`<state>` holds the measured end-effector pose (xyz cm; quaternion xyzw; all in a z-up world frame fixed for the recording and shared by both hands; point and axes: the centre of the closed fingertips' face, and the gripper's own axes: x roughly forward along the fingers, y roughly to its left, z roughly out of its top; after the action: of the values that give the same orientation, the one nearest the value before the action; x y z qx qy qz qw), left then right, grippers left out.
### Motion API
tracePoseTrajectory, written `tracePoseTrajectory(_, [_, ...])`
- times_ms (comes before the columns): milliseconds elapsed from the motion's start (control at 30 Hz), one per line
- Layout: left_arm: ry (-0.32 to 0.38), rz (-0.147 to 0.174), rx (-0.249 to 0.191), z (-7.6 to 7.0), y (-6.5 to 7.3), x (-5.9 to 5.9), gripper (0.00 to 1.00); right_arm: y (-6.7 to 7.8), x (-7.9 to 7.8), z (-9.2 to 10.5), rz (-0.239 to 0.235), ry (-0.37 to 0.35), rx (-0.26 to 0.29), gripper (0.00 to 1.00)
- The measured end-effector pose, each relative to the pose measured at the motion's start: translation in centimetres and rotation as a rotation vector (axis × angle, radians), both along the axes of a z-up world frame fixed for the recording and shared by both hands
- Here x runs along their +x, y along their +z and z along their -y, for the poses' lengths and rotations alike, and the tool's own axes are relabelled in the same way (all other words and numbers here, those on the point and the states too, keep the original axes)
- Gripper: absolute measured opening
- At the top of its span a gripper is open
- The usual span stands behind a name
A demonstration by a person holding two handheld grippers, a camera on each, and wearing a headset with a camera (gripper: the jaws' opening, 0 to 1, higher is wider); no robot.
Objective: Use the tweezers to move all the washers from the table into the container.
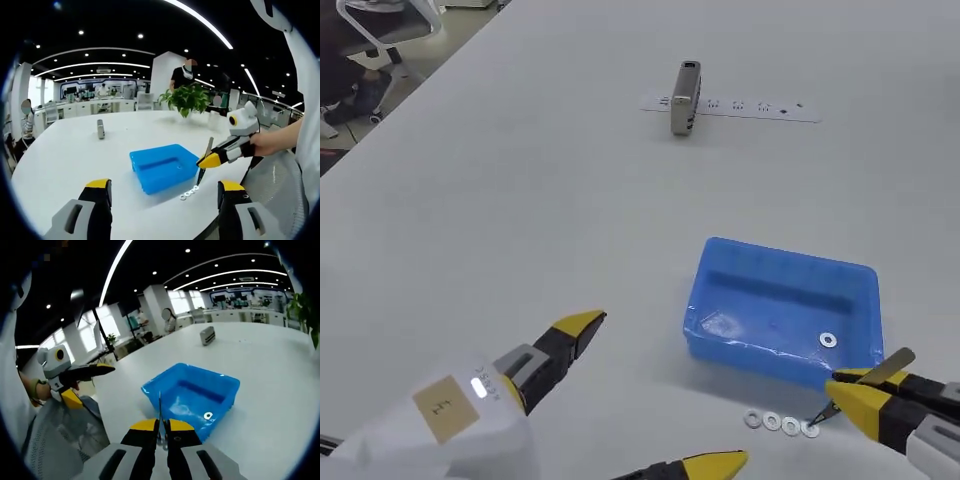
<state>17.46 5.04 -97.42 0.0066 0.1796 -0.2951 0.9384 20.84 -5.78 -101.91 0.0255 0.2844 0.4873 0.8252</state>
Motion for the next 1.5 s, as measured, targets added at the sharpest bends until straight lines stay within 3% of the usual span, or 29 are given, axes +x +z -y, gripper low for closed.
tracePoseTrajectory(233, [-0.001, -0.004, 0.010, 0.0, -0.1, 0.0, 0.88, -0.7, 0.0, -0.2, -0.009, 0.004, -0.020, 0.04])
tracePoseTrajectory(467, [0.000, -0.003, 0.016, -0.1, -0.2, 0.0, 0.88, -1.1, -0.5, -0.3, 0.020, 0.042, -0.066, 0.04])
tracePoseTrajectory(733, [-0.001, -0.004, 0.022, -0.1, -0.2, -0.1, 0.86, -1.0, -2.1, -1.2, 0.136, 0.174, -0.142, 0.04])
tracePoseTrajectory(900, [-0.005, -0.007, 0.033, -0.1, -0.4, -0.1, 0.86, -1.0, -2.4, -1.4, 0.179, 0.209, -0.170, 0.04])
tracePoseTrajectory(1000, [-0.008, -0.011, 0.038, -0.1, -0.4, -0.2, 0.85, -1.2, -2.4, -1.3, 0.231, 0.252, -0.218, 0.03])
tracePoseTrajectory(1133, [-0.008, -0.007, 0.038, -0.1, -0.4, -0.2, 0.85, -1.3, -2.3, -1.2, 0.249, 0.255, -0.232, 0.02])
tracePoseTrajectory(1300, [-0.006, -0.002, 0.040, -0.1, -0.3, -0.1, 0.85, -1.4, -2.0, -1.1, 0.236, 0.237, -0.218, 0.02])
tracePoseTrajectory(1500, [-0.010, -0.005, 0.046, -0.1, -0.4, -0.2, 0.85, -1.4, -1.3, -0.7, 0.155, 0.159, -0.173, 0.02])
